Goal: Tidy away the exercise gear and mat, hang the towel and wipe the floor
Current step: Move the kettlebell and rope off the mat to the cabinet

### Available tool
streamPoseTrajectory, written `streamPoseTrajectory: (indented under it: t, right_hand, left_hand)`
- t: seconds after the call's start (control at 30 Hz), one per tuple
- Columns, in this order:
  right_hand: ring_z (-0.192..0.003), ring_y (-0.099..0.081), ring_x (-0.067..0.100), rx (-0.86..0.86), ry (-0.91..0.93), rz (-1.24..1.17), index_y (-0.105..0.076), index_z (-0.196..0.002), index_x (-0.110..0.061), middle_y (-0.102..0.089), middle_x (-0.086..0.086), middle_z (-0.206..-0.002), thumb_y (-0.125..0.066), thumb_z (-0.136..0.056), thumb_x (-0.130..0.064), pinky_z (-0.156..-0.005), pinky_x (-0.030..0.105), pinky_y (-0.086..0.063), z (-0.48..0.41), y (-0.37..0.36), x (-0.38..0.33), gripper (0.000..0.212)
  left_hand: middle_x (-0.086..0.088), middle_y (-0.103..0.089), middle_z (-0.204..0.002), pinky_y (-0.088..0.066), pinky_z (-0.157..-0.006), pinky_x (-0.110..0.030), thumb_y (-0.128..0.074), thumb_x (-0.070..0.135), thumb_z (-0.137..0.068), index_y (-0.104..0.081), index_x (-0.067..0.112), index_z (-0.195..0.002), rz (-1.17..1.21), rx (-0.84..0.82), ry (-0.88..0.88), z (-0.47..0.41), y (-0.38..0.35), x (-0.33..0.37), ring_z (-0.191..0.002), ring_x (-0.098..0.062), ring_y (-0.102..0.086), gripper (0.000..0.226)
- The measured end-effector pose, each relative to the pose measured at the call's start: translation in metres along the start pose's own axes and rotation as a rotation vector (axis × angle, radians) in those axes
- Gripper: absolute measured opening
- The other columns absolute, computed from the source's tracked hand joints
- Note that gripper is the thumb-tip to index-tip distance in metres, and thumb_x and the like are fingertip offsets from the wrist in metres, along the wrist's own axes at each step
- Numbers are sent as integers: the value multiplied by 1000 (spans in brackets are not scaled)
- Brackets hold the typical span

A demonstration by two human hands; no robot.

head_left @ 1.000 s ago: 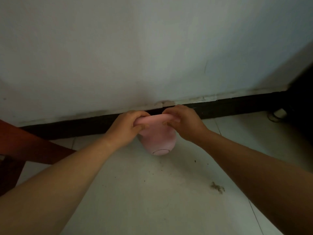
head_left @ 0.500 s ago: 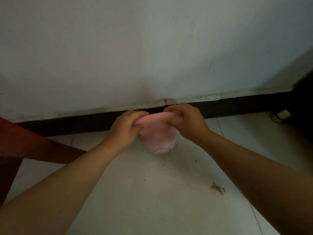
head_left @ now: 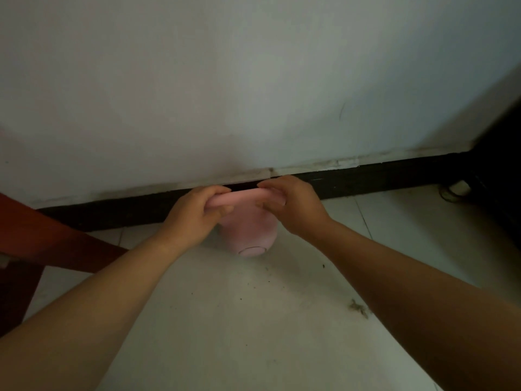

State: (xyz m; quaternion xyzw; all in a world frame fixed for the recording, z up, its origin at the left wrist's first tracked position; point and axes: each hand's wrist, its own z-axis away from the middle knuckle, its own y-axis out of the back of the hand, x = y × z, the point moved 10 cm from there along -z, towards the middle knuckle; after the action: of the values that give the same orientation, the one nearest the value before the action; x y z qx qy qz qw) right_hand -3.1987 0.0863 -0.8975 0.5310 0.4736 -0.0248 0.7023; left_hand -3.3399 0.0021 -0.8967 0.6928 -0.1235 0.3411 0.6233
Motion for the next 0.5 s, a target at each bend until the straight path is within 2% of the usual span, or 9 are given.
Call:
streamPoseTrajectory:
  t: [0.1,0.2,0.3,0.4,0.5]
  right_hand:
    - [-112,-51,17,-33,4,74,-54,-129,-22,-54,2,-128,-66,-85,-32,-92,27,-40,4,4,-2,47]
    - [-111,-53,15,-47,-38,70,-55,-127,-21,-56,0,-127,-61,-88,-34,-91,25,-41,12,14,0,42]
    - [-105,-56,10,-59,-162,-31,-59,-121,-20,-62,-3,-120,-57,-90,-40,-83,21,-41,33,32,16,37]
    - [-103,-57,9,-23,-272,-74,-61,-117,-23,-63,-6,-114,-57,-86,-47,-83,24,-44,72,64,48,39]
    - [-100,-56,4,23,-316,-62,-62,-112,-28,-61,-12,-109,-57,-85,-49,-80,21,-43,119,103,81,35]
  left_hand:
    - [-3,-56,-125,-35,-86,-20,-63,28,-86,-55,18,-126,-7,4,31,5,0,4,-113,-18,-52,42]
    - [-6,-55,-124,-32,-86,-18,-58,29,-89,-56,16,-125,-37,34,-5,10,6,18,-113,-18,-51,39]
    - [-8,-56,-121,-33,-90,-21,-51,29,-93,-58,11,-122,-94,78,-65,14,12,38,-114,-22,-52,35]
    - [-9,-59,-117,-37,-91,-28,-46,45,-90,-59,11,-118,-122,91,-181,18,4,72,-111,-24,-54,47]
    - [-7,-59,-118,-35,-88,-24,-45,49,-91,-59,13,-118,-82,20,-275,22,-30,113,-110,-23,-54,46]
